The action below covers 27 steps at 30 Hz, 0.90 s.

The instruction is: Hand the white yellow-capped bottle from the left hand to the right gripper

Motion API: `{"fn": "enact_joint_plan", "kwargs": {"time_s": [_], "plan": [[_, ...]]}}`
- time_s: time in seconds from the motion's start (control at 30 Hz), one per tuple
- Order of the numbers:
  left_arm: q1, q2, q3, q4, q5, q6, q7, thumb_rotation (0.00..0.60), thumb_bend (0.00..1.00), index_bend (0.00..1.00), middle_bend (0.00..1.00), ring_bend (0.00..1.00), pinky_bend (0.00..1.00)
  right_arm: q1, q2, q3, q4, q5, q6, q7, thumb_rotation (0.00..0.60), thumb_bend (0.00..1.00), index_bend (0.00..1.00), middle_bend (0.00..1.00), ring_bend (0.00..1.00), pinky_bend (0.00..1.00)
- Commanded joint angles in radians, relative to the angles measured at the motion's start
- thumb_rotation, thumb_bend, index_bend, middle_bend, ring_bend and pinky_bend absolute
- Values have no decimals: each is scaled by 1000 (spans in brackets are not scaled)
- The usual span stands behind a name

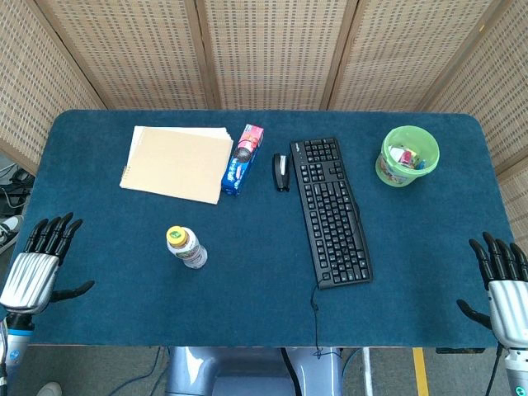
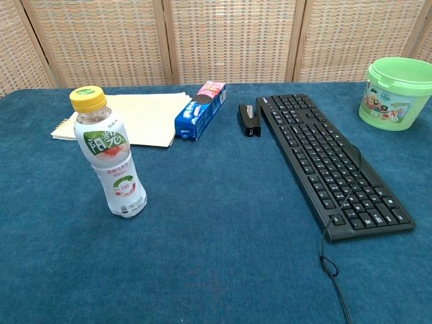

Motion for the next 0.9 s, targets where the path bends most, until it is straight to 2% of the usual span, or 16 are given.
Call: {"fn": "enact_joint_plan", "kwargs": {"time_s": [0.03,0.27,0.43,0.53,0.67,0.73,0.9], "plan": [[1,5,0,-4,-3,-8,-2,600,0,0,0,0,0,-1,-2,2,1,3,1,8,600,0,102,0,0,0],[-17,21,-7,-22,2,-43,-9,600,0,0,0,0,0,0,1,4,3,10,-3,27,600,0,102,0,0,0],[-94,76,-38,-66,48,-117,35,600,0,0,0,0,0,2,3,6,4,17,-10,35,600,0,101,0,0,0],[-178,138,-67,-130,72,-219,116,600,0,0,0,0,0,5,3,10,1,28,-18,34,600,0,101,0,0,0],[-272,178,-90,-182,84,-348,137,600,0,0,0,0,0,7,2,11,1,39,-26,31,600,0,101,0,0,0],[-338,175,-116,-188,72,-432,152,600,0,0,0,0,0,10,4,12,3,48,-37,34,600,0,101,0,0,0],[-397,164,-134,-194,12,-518,203,600,0,0,0,0,0,12,2,12,5,48,-40,37,600,0,101,0,0,0]]}}
